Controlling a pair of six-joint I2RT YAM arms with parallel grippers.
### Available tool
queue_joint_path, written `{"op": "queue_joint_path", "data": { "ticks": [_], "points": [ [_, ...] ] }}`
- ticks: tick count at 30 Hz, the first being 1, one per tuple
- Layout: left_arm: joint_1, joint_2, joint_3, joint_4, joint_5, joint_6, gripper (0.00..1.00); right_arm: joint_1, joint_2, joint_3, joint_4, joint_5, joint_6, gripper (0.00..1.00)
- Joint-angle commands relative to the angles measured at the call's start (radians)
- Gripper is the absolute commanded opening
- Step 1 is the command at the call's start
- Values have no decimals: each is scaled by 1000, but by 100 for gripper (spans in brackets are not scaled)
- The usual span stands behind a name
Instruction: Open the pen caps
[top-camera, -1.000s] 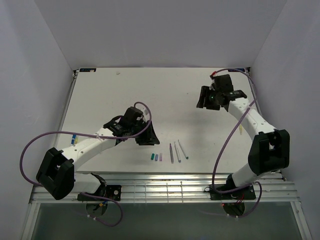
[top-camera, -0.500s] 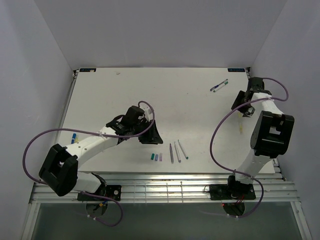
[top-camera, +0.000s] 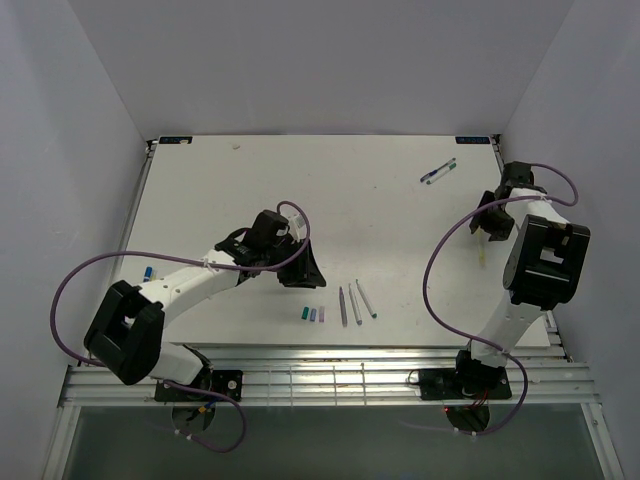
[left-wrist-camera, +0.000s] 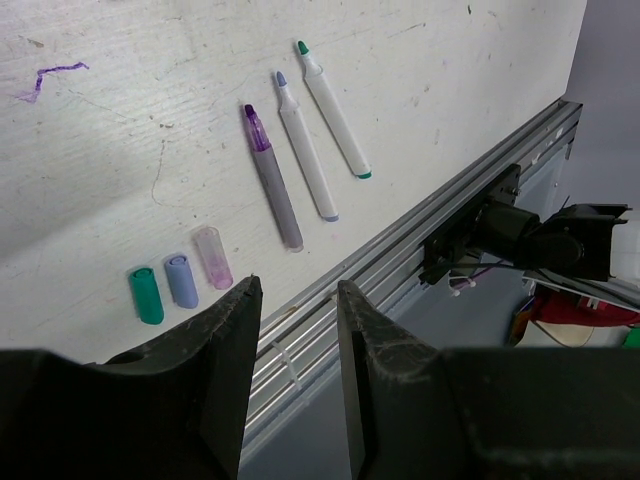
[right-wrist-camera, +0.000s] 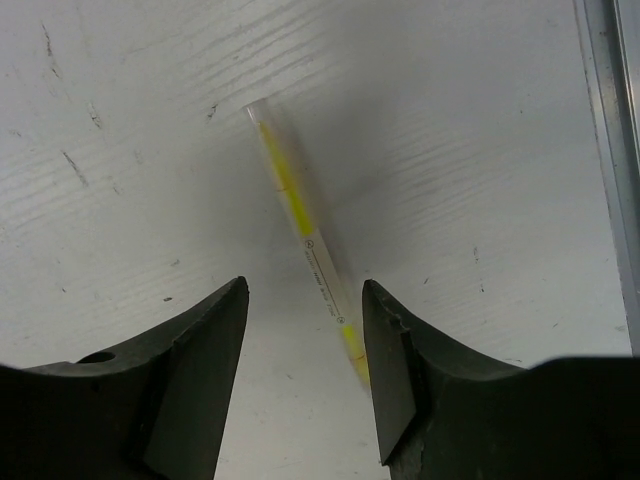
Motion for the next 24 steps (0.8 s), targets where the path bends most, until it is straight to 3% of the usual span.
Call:
{"op": "queue_joint_path", "data": {
  "ticks": [1,23,24],
  "points": [
    [9,1,5,30,24,0,47,-10,2,-19,27,-4,-33,55],
    [19,-19,-13,28,28,-15,46,-10,10,-137,62,34,-29,33],
    [19,-24,-18,28,25,-17,46,-10,8,-147,62,39,-26,28]
  ]
}}
